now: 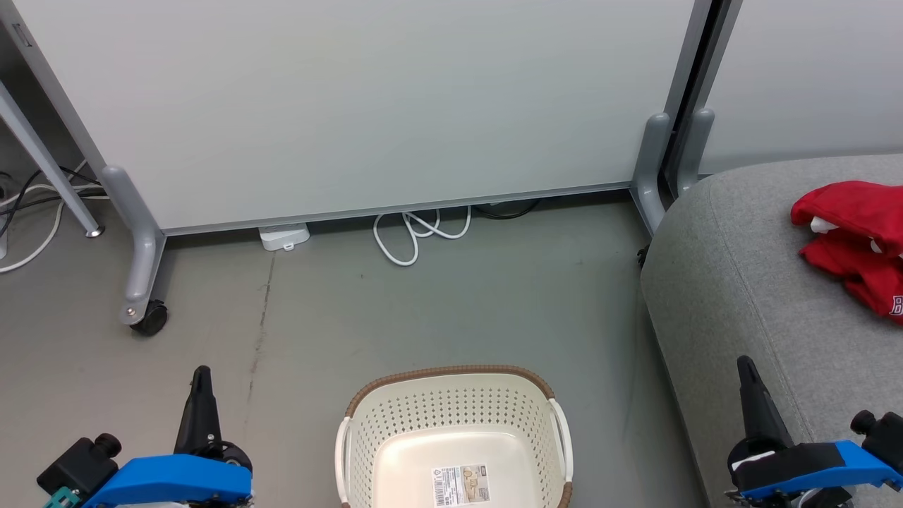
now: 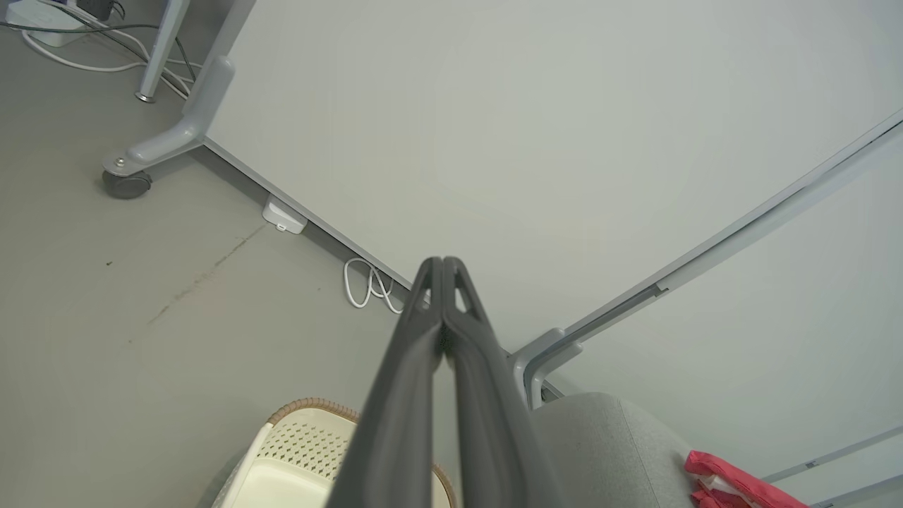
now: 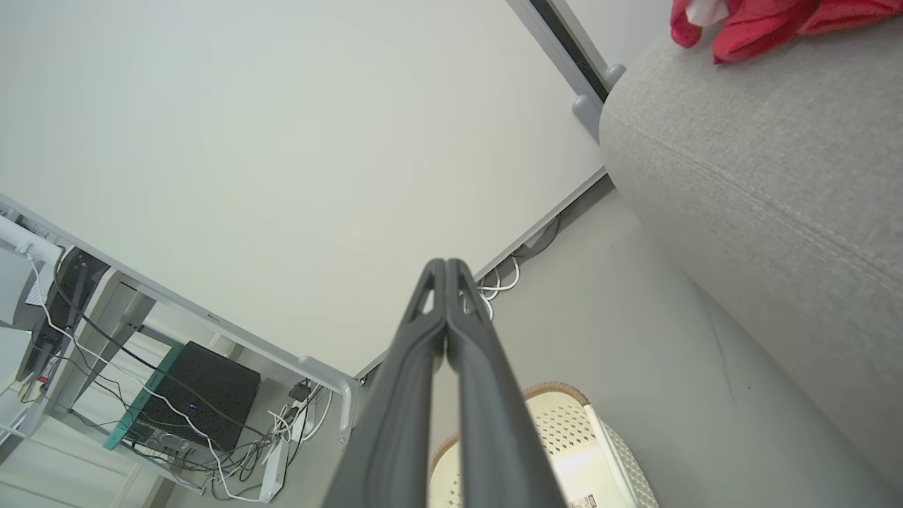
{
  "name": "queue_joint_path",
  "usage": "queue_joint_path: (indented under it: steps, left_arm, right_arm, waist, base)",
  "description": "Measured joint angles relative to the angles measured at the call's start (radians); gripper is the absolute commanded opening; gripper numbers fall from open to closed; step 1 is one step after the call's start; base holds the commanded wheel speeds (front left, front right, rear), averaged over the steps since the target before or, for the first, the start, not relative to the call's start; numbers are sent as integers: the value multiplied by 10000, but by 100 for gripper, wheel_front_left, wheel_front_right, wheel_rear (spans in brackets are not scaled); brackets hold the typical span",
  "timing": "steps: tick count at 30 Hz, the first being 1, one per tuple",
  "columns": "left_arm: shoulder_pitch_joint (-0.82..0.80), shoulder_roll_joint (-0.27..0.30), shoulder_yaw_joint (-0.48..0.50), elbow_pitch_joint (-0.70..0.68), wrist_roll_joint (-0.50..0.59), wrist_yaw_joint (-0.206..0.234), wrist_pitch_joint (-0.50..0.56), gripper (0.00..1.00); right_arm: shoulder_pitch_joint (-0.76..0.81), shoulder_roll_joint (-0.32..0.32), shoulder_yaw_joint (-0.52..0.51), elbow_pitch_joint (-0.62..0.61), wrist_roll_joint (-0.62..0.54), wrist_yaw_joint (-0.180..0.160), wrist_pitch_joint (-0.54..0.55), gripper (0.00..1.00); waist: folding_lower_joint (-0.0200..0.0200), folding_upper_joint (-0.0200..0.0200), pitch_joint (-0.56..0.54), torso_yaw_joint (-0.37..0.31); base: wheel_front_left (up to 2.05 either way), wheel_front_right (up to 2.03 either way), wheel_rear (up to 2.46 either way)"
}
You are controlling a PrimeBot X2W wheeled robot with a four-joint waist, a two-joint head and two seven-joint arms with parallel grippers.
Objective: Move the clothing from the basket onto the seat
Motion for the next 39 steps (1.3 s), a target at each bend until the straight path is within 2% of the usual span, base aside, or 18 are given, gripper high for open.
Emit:
queue_joint_path:
  steps: [39]
  left_arm:
    - [-477,6,276,0,-4370,-75,1078,0]
  right_arm:
    - [-384,0,-228,-4,4364,-2,1095,0]
  waist:
    - [0,0,-8,-145]
  base:
    - [0,0,0]
